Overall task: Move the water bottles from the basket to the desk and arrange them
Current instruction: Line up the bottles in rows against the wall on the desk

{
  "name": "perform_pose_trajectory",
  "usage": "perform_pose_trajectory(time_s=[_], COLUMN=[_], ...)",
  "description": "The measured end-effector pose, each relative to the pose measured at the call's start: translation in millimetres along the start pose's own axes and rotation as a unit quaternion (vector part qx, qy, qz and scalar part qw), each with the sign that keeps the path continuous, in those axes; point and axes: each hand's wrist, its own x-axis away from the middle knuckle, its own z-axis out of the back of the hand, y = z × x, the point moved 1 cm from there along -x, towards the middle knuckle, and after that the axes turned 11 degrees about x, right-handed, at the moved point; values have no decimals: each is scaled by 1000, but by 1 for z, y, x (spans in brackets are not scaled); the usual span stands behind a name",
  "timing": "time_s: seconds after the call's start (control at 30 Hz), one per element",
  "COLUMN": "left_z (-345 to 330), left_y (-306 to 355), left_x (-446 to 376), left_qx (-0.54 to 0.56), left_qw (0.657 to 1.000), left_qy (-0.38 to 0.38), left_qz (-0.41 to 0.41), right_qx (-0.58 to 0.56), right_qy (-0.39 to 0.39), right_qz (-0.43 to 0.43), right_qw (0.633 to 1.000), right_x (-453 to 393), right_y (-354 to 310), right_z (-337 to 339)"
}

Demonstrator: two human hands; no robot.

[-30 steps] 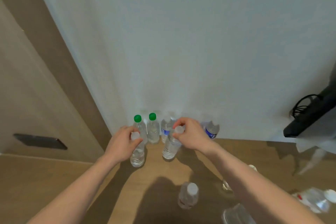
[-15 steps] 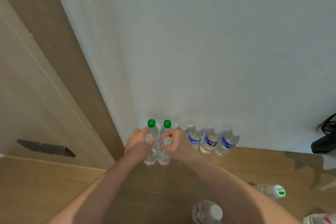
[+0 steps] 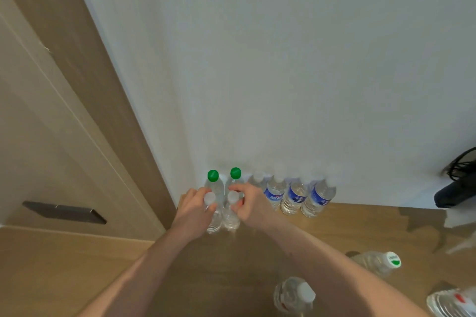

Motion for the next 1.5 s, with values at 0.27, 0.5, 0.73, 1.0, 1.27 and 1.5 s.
perform_pose_trajectory(time_s=[0.27,0.5,0.73,1.0,1.27,1.5], left_z=[16,-19,-101,-146,-159,-174], left_y=[29,62,97,122,139,147], left_x=[72,134,169,170,154,141], left_qx=[-21,18,54,-86,-90,-136], left_qw=[999,989,970,963,992,989], left_qy=[6,-21,-151,-181,-9,40], left_qz=[-31,-145,-181,-180,-89,-45], right_qx=[-55,8,103,42,-33,-32], right_qy=[-13,0,-114,-77,-16,-48], right_qz=[-30,-104,-187,-198,-182,-146], right_qw=[998,995,970,976,983,988], right_x=[97,213,270,301,318,330], right_y=[11,82,151,195,220,242], right_z=[68,132,140,102,113,133])
